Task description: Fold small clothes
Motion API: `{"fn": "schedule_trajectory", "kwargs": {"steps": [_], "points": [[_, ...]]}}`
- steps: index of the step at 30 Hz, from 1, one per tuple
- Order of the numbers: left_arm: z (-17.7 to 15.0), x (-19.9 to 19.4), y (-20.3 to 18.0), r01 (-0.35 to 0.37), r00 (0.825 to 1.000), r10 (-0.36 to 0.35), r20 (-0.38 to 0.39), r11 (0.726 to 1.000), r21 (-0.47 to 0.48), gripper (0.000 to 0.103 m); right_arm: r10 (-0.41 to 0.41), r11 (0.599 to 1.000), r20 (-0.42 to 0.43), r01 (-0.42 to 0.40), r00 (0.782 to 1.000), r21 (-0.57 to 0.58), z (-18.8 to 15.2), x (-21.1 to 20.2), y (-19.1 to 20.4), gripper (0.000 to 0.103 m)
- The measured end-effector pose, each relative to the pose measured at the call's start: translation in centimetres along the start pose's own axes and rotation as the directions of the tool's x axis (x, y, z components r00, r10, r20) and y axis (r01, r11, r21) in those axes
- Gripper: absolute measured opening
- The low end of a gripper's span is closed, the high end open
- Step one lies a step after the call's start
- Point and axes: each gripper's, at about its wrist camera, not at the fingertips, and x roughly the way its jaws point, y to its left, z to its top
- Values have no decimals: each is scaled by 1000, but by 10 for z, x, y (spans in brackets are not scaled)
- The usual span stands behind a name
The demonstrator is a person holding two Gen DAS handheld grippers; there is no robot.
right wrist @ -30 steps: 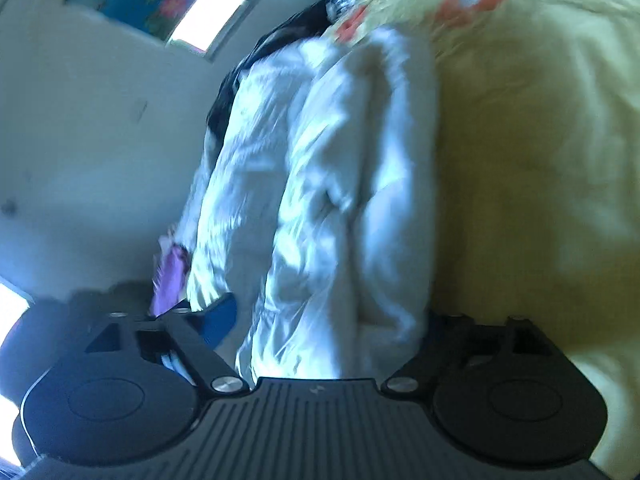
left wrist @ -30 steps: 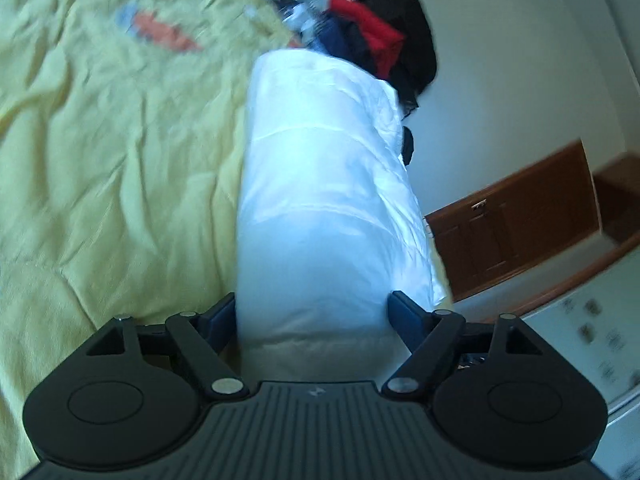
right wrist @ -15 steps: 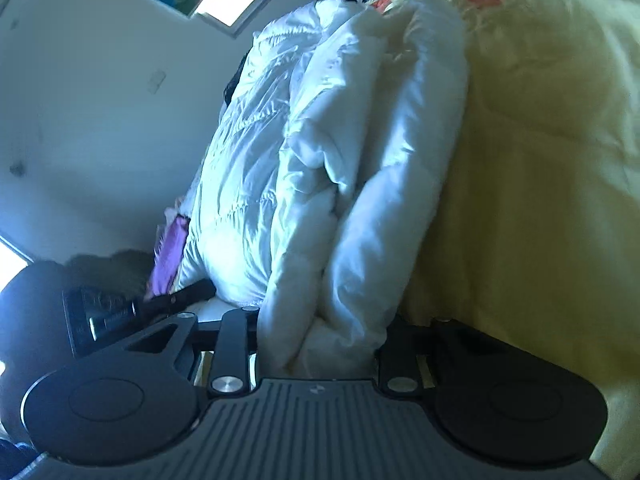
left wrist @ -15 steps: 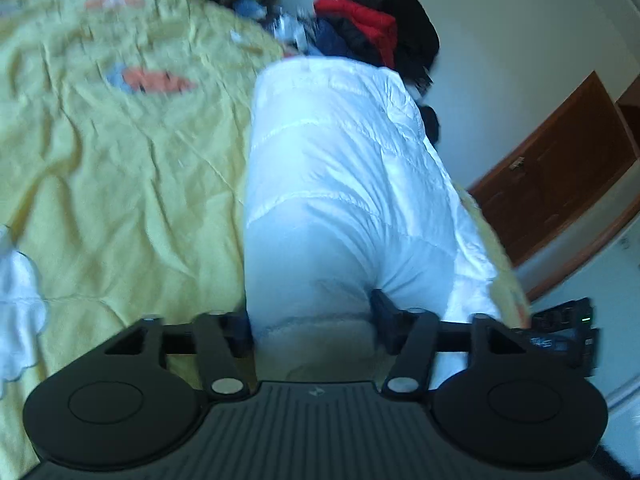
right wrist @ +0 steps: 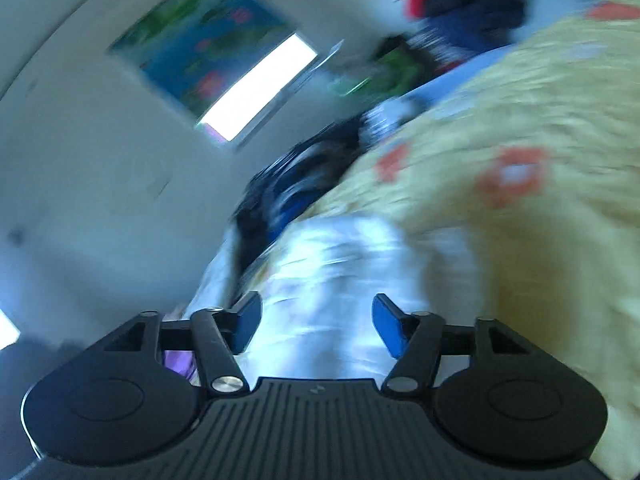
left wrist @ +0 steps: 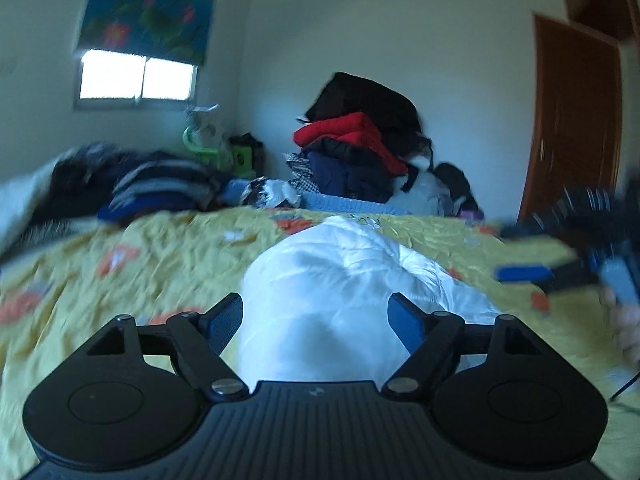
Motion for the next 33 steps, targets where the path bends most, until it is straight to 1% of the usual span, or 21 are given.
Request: {"fn": "schedule_trajectory", "kwargs": {"steps": [1, 3, 4, 5, 6, 7, 8, 10, 11, 14, 16, 19, 21, 22, 23, 26, 27, 28, 29, 31, 33], "points": [[3, 17, -10, -8, 1000, 9, -25, 1000, 23, 79, 9, 1000, -34, -9, 999, -26, 5, 18, 7, 76], [9, 50, -21, -16, 995, 19, -99, 999, 35, 79, -15, 999, -77, 13, 997, -30, 16, 57, 13, 77], [12, 65, -24, -16, 993, 21, -113, 999, 39, 79, -42, 999, -95, 40, 995, -27, 23, 76, 10, 77], [14, 77, -25, -25, 993, 32, -112, 998, 63, 79, -83, 996, -111, 79, 990, -42, 26, 90, 5, 76], [15, 93, -27, -48, 990, 60, -126, 994, 98, 79, -151, 988, -121, 145, 981, -60, 28, 106, -1, 76], [15, 109, -24, -57, 981, 77, -178, 992, 115, 80, -223, 974, -122, 217, 967, -64, 29, 121, -10, 75], [13, 124, -20, -53, 971, 75, -226, 993, 101, 81, -255, 967, -126, 252, 959, -45, 29, 131, -20, 71], [9, 135, -11, -58, 969, 70, -236, 996, 61, 86, -214, 975, -113, 220, 970, 39, 21, 136, -42, 70], [6, 140, -9, -58, 967, 69, -244, 997, 52, 86, -203, 976, -108, 210, 973, 58, 17, 139, -45, 69], [-2, 155, -1, -76, 965, 75, -251, 997, 5, 89, -197, 980, -99, 198, 975, 0, 9, 143, -49, 66], [-6, 162, 1, -92, 964, 89, -250, 996, 0, 91, -199, 980, -97, 198, 975, -17, 10, 150, -49, 64], [-11, 164, -4, -110, 963, 116, -242, 993, 38, 91, -235, 971, -106, 229, 966, -64, 13, 160, -40, 65], [-12, 158, -6, -114, 968, 123, -220, 992, 53, 92, -284, 955, -104, 273, 953, -113, 13, 156, -29, 67], [-12, 151, -7, -110, 971, 120, -207, 992, 56, 92, -302, 949, -96, 290, 948, -123, 14, 158, -24, 68], [-10, 142, -6, -104, 974, 113, -198, 993, 56, 92, -309, 946, -76, 299, 948, -123, 12, 149, -17, 70], [-1, 113, 2, -56, 980, 56, -189, 998, 7, 92, -258, 953, 17, 258, 966, -162, 2, 108, 10, 81], [1, 104, 4, -36, 980, 35, -198, 999, -4, 92, -230, 958, 45, 234, 972, -168, -3, 91, 18, 88], [2, 99, 5, -21, 977, 21, -214, 1000, -2, 93, -211, 962, 52, 216, 976, -166, -9, 81, 21, 93], [0, 95, 5, -13, 973, 15, -232, 1000, 12, 92, -197, 965, 42, 201, 980, -170, -15, 73, 23, 101], [-6, 92, 0, -18, 971, 33, -238, 998, 64, 93, -209, 964, 8, 207, 978, -165, -29, 65, 20, 101], [-14, 94, -5, -22, 970, 44, -238, 995, 94, 93, -235, 966, -50, 228, 971, -125, -44, 67, 4, 98]]}}
